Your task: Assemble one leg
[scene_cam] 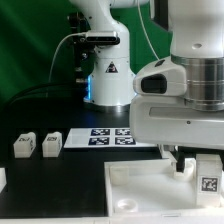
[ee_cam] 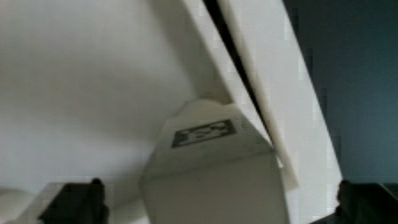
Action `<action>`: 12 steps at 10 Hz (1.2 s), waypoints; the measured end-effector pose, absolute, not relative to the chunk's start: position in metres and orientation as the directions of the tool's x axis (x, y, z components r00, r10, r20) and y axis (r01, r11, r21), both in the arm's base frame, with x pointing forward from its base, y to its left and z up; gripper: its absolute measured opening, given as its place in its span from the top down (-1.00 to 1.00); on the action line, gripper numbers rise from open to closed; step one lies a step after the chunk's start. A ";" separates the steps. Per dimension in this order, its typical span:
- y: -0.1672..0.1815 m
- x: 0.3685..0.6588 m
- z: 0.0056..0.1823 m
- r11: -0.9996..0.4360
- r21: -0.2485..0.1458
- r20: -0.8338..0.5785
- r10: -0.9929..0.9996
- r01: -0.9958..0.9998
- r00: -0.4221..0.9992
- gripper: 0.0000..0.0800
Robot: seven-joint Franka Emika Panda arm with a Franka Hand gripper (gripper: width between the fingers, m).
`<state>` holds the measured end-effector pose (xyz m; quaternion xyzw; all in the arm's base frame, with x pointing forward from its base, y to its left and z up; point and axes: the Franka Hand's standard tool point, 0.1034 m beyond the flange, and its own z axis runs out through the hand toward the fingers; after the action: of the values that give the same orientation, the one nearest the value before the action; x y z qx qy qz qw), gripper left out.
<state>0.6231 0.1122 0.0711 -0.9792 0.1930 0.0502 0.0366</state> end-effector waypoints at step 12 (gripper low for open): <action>0.105 0.634 0.072 0.269 0.046 -0.203 -0.940 -0.962 -0.273 0.27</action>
Offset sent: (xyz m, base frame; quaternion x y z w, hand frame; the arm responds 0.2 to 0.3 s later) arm 0.0000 0.0000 0.0000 0.0000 0.0000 0.2667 0.9638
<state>0.6342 0.1049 0.0717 -0.5992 0.7938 0.0799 0.0673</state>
